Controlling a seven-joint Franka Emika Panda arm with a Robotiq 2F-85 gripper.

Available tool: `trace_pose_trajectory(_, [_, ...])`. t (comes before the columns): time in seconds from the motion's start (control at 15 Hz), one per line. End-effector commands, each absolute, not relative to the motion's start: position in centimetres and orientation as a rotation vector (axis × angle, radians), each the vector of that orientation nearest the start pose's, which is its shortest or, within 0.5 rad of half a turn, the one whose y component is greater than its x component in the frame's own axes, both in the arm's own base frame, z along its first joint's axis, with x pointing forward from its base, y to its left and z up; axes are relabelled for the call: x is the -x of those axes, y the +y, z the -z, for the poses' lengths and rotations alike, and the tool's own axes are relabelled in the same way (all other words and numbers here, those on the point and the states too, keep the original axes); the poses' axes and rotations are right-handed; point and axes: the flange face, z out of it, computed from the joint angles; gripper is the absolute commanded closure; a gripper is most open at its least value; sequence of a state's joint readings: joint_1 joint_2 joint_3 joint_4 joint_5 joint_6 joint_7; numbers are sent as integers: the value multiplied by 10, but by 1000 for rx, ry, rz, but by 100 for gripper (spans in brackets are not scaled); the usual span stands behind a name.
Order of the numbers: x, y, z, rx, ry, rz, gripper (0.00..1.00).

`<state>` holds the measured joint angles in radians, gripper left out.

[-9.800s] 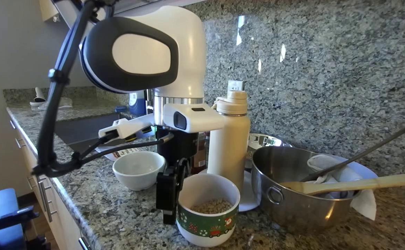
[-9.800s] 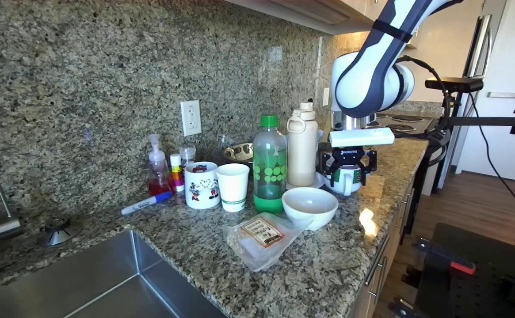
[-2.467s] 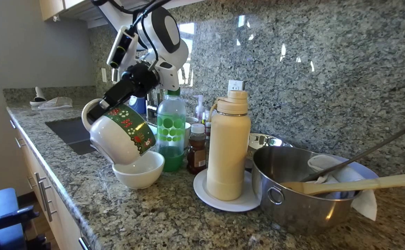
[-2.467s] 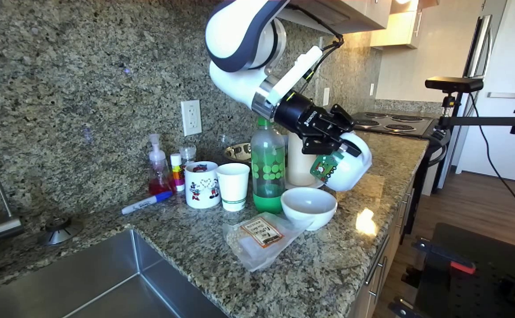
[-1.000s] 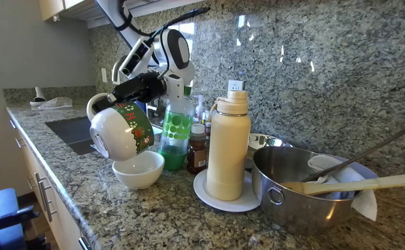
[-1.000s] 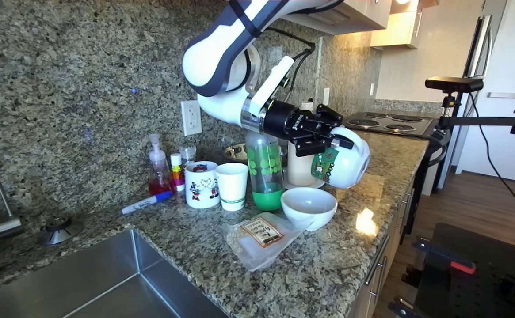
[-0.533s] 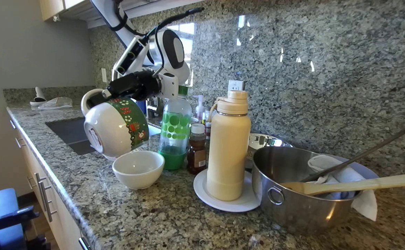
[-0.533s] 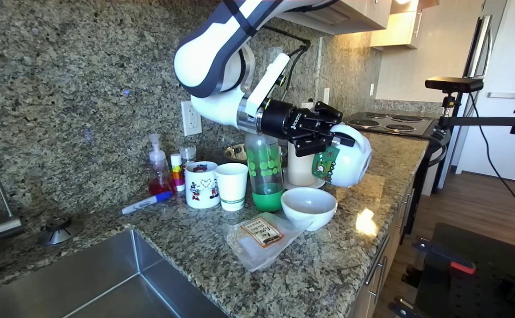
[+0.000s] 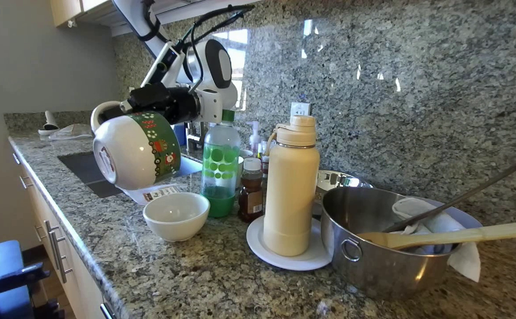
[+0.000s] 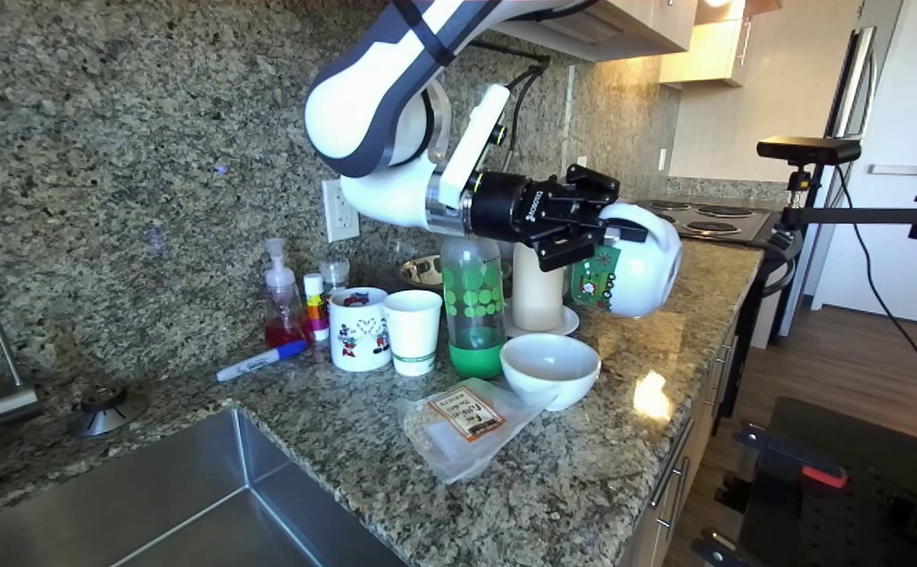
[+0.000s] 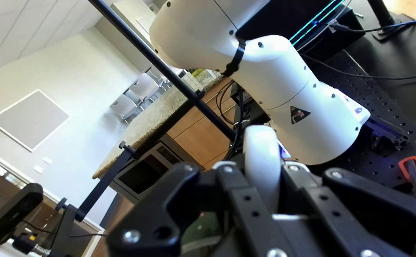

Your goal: Pour the contents of the mug into the bowl

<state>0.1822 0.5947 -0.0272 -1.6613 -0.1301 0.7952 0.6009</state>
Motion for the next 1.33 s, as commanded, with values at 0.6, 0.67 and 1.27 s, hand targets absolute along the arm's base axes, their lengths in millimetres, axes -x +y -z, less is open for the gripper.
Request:
trace_pose_trajectory(0.6, [-493, 82, -265, -1730, -427, 1611, 98])
trace_pose_trajectory(0.67, [-493, 82, -263, -1713, -419, 1621, 98])
trace_pose_trajectory(1.27, [-501, 82, -249, -1585, -362, 1634, 98])
